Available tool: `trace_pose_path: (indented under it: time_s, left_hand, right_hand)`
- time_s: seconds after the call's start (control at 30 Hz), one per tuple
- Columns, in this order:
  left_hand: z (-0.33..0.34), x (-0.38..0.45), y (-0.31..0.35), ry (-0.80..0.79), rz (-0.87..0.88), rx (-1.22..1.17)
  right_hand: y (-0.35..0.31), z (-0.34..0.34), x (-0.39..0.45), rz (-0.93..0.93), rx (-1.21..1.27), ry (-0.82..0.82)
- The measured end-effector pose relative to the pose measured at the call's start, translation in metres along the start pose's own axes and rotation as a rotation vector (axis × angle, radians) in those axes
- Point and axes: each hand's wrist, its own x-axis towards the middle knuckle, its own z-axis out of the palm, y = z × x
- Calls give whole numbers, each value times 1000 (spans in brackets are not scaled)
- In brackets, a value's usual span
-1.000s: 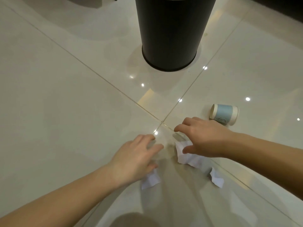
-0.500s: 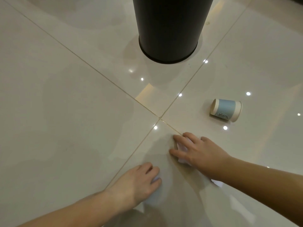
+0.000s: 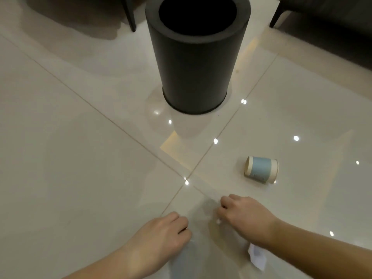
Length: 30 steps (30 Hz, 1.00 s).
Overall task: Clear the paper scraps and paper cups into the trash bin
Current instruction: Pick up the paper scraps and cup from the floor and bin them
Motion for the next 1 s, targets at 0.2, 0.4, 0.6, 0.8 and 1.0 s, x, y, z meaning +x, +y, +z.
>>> trace_pose_path:
  time_s: [0.2, 0.4, 0.6, 0.8, 1.0]
  left_hand:
    - [-111, 48, -63, 228, -169, -34]
    - [-233, 100, -131, 444, -251, -79]
    - [-286, 164, -189, 526, -470, -98]
    - [-281, 188, -215, 435, -565, -194]
    - [-275, 165, -226, 469, -653, -159]
  right_hand:
    - [41, -129, -2, -11, 84, 278]
    - [98, -261, -1, 52, 46, 445]
    - [143, -341, 35, 263, -32, 588]
    - [165, -337, 73, 395, 35, 613]
    - [166, -309, 101, 381, 235, 682]
